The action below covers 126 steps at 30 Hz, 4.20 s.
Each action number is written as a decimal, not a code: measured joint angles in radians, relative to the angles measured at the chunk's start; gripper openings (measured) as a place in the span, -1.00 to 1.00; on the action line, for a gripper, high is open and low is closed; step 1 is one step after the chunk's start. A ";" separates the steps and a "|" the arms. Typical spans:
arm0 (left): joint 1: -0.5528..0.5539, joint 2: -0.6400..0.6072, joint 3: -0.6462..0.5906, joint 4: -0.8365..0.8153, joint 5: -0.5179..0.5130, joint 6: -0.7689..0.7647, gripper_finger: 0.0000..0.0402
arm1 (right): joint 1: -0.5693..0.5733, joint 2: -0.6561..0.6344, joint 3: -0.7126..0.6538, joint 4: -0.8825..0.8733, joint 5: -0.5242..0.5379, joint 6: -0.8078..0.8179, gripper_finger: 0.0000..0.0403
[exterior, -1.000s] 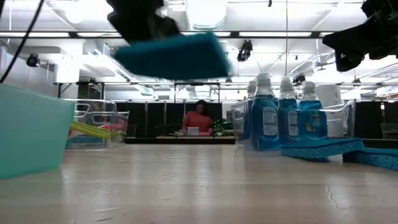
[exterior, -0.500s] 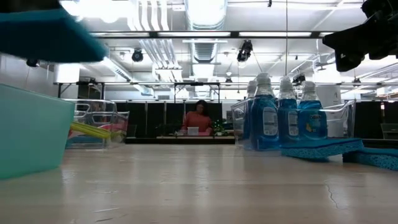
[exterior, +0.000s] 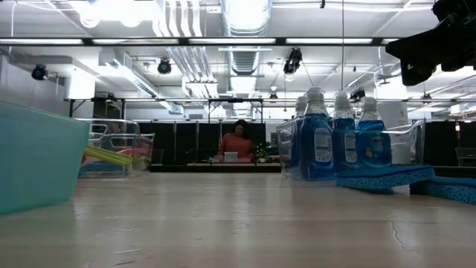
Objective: Pick & Place Kitchen Sink Supplies
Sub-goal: Stack the blue sponge on top of the blue sponge in the green bin
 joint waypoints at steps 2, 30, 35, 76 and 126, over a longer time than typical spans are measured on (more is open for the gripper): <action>-0.003 0.020 -0.001 0.013 0.000 -0.011 -1.00 | 0.000 0.000 0.000 0.000 0.000 0.001 -0.96; -0.018 0.183 0.009 0.084 0.082 0.028 -0.83 | 0.000 0.001 0.000 0.000 0.000 0.001 -0.96; -0.018 0.181 0.008 0.077 0.085 0.036 -0.67 | 0.000 0.000 0.000 0.000 0.000 0.002 -0.96; 0.167 -0.082 0.041 0.787 -0.958 0.955 -0.54 | 0.000 -0.001 0.002 0.001 0.000 -0.131 -0.96; 0.332 -0.100 -0.127 1.288 -0.293 1.291 -0.54 | -0.066 0.947 0.922 -1.100 -0.129 1.228 -0.30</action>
